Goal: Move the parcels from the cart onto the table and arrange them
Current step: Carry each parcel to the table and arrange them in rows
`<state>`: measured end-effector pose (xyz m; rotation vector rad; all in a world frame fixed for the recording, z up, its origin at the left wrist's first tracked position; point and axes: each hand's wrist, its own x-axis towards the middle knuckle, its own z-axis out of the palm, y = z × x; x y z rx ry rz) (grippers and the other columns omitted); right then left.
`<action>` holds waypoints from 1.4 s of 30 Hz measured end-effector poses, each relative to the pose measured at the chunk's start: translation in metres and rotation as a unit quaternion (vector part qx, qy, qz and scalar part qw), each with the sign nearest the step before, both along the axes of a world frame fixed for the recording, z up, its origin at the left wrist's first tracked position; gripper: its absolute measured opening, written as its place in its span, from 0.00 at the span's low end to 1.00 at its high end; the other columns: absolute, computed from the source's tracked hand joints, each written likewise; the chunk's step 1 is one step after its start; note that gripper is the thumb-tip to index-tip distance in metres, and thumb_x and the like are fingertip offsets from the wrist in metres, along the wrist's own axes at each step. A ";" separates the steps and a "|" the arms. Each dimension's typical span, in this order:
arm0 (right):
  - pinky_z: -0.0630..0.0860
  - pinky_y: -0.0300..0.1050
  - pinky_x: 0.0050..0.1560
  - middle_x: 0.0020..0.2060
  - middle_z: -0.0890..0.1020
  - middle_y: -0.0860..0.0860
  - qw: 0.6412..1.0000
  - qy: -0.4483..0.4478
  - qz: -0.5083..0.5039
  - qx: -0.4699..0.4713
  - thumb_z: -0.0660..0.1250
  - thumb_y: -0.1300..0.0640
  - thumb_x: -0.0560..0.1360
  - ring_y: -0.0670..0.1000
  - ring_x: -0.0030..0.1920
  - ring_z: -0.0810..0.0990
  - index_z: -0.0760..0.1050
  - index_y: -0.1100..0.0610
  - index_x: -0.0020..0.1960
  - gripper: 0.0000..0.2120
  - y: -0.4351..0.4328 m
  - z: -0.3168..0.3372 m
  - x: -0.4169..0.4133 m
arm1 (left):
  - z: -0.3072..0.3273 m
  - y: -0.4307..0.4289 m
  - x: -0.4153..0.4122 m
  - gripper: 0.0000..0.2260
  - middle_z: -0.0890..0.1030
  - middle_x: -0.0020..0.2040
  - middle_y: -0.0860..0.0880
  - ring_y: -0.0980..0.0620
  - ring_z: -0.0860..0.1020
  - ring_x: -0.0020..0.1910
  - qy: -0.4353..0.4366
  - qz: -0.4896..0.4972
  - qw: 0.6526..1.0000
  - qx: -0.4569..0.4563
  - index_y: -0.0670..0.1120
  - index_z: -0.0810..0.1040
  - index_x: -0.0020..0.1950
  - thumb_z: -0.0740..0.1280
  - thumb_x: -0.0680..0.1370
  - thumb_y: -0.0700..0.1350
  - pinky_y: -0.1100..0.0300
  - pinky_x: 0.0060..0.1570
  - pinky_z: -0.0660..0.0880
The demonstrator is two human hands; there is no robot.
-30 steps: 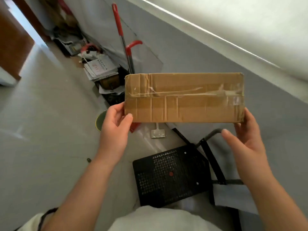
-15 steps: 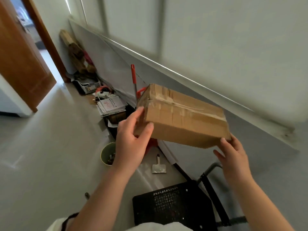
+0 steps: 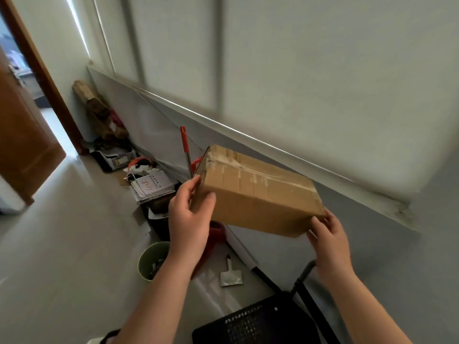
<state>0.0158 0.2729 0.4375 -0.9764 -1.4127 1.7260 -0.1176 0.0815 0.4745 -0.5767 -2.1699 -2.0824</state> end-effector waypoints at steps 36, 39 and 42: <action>0.68 0.33 0.56 0.57 0.73 0.37 0.972 0.031 0.088 0.216 0.70 0.54 0.70 0.38 0.60 0.73 0.57 0.52 0.75 0.38 0.028 0.064 0.018 | 0.012 -0.022 -0.068 0.19 0.79 0.50 0.47 0.47 0.75 0.50 -0.209 -0.327 0.922 0.017 0.54 0.80 0.59 0.62 0.70 0.55 0.52 0.46 0.74; 0.70 0.34 0.50 0.53 0.77 0.44 0.984 0.018 0.054 0.168 0.73 0.54 0.69 0.40 0.52 0.76 0.62 0.55 0.74 0.37 0.035 0.063 0.020 | 0.001 -0.024 -0.059 0.18 0.83 0.51 0.53 0.53 0.80 0.51 -0.193 -0.343 0.919 -0.009 0.59 0.81 0.56 0.67 0.67 0.56 0.57 0.43 0.79; 0.75 0.45 0.54 0.57 0.79 0.52 0.984 0.002 0.037 0.174 0.74 0.52 0.66 0.50 0.55 0.79 0.72 0.55 0.64 0.28 0.035 0.060 0.023 | -0.006 -0.021 -0.054 0.13 0.83 0.49 0.56 0.56 0.80 0.50 -0.201 -0.316 0.927 -0.004 0.61 0.82 0.52 0.68 0.68 0.55 0.61 0.39 0.79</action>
